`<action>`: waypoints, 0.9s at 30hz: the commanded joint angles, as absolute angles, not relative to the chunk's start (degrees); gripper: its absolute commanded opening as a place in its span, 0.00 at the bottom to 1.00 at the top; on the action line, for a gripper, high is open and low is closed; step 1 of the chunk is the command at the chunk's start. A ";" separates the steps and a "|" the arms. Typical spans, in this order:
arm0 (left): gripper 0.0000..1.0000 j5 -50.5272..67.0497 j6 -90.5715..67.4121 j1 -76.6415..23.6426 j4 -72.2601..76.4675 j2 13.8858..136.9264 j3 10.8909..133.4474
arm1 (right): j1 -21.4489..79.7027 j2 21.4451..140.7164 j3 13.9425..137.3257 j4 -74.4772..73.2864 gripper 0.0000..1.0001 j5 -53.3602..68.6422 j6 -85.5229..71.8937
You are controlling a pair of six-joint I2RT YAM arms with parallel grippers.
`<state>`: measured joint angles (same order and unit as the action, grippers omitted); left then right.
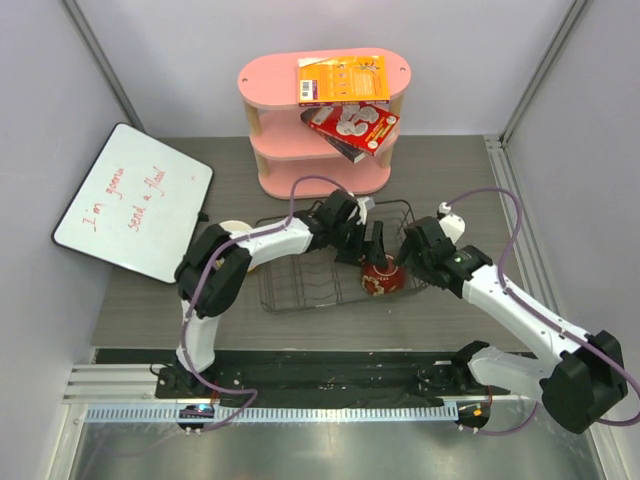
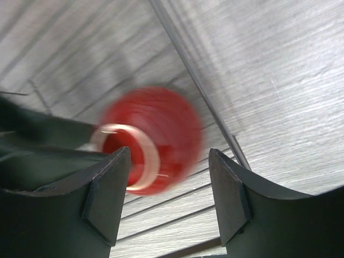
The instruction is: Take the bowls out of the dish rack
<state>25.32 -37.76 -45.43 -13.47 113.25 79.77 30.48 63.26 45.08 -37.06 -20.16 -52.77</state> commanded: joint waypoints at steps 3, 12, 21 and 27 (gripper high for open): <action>0.85 32.34 -40.17 -46.41 -10.28 118.91 83.92 | 30.15 58.71 46.75 -35.77 0.65 -20.04 -49.84; 0.84 36.38 -42.61 -46.32 -9.59 121.73 82.45 | 30.06 63.97 43.43 -35.78 0.64 -14.51 -50.01; 0.84 41.22 -45.70 -46.32 -4.92 123.48 82.62 | 30.15 68.46 40.17 -29.01 0.61 -9.76 -51.15; 0.82 43.41 -49.48 -46.32 -0.27 123.49 81.04 | 30.15 69.87 39.55 -27.07 0.59 -8.61 -51.59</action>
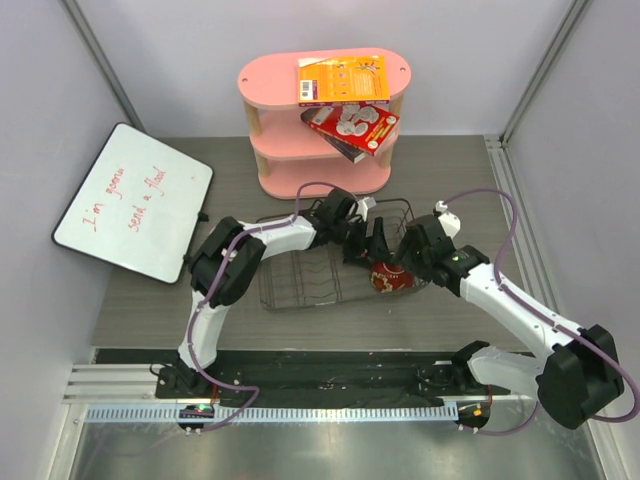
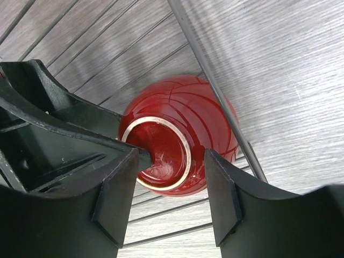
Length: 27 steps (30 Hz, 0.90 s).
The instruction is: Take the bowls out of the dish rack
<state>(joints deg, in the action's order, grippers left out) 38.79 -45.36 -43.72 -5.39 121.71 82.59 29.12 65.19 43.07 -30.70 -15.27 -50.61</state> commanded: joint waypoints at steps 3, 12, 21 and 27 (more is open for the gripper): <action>0.82 45.95 -53.77 -46.32 6.66 123.75 79.46 | 30.32 69.43 39.29 -26.98 0.60 -8.79 -52.03; 0.60 45.18 -53.90 -46.41 6.70 122.52 79.53 | 30.15 67.77 38.85 -26.54 0.60 -8.26 -52.03; 0.09 39.90 -46.85 -46.23 -3.60 116.81 82.00 | 30.15 62.85 44.29 -29.79 0.66 -7.12 -51.07; 0.00 38.68 -46.15 -45.88 -5.01 114.18 84.45 | 30.15 57.75 51.84 -36.28 0.69 -9.57 -51.15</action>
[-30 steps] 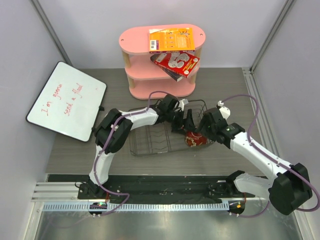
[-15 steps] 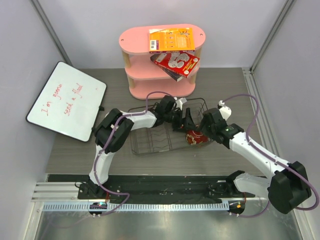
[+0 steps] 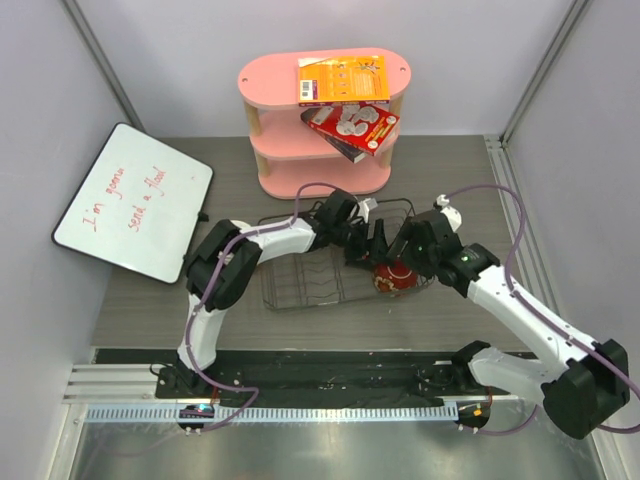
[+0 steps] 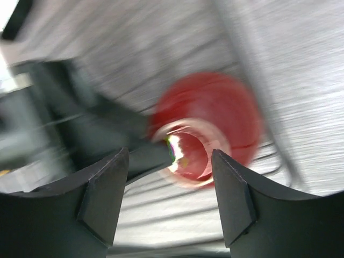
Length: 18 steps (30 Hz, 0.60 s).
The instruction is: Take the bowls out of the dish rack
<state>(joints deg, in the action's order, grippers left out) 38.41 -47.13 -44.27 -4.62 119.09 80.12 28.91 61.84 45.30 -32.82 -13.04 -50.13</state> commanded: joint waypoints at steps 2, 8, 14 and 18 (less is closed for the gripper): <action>0.00 37.10 -44.92 -45.97 -6.76 113.30 85.51 | 30.15 56.52 55.45 -38.48 0.70 -12.38 -50.89; 0.00 30.16 -40.17 -45.88 -15.62 109.60 90.43 | 30.15 55.55 61.17 -44.64 0.70 -17.93 -49.13; 0.00 23.74 -34.46 -45.97 -23.37 107.84 93.94 | 30.15 54.84 59.15 -44.91 0.70 -17.84 -49.75; 0.00 19.26 -31.12 -45.88 -29.52 106.44 94.92 | 30.15 55.11 58.27 -44.74 0.71 -17.67 -49.92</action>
